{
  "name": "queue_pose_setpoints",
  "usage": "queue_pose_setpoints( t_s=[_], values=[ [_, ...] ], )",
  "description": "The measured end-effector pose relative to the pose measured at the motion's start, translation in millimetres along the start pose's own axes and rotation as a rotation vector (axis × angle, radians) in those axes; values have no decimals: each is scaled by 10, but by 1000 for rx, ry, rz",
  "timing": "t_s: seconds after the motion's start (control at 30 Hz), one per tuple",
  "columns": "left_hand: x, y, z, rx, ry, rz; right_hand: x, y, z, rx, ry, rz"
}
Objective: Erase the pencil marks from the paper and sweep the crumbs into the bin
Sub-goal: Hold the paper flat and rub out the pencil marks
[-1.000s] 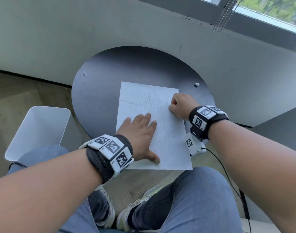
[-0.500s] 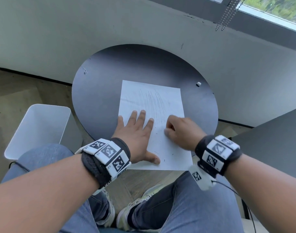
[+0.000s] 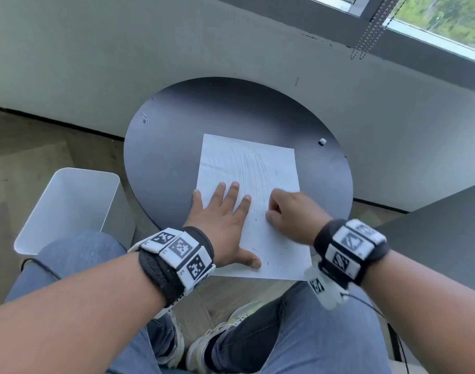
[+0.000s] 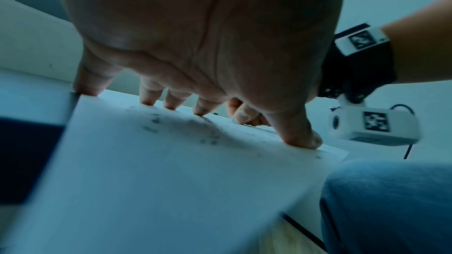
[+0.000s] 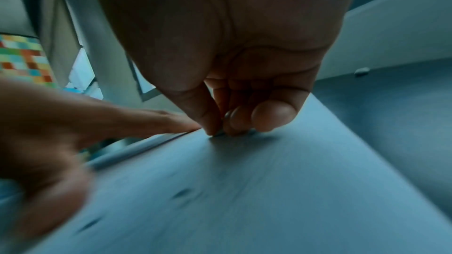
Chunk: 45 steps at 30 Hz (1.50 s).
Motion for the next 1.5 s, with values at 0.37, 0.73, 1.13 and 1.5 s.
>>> queue_pose_setpoints(
  t_s=[0.37,0.73,1.13,1.5],
  values=[
    [37,29,-29,17,-15,-5,-319,-663,-280,110,-19,-123],
    [37,40,-16,5,4,-24,97,204,114,-105,31,44],
    [43,47,-3,7,7,-32,-270,-699,-222,109,4,-115],
    [75,37,-2,11,40,-48,-7,-110,110,-32,-20,-21]
  ],
)
Point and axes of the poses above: each hand's wrist, its own y-axis away from the middle knuckle, its own x-axis out of the palm, z = x × y, the point moved 9 cm from there along -y, towards the middle knuckle
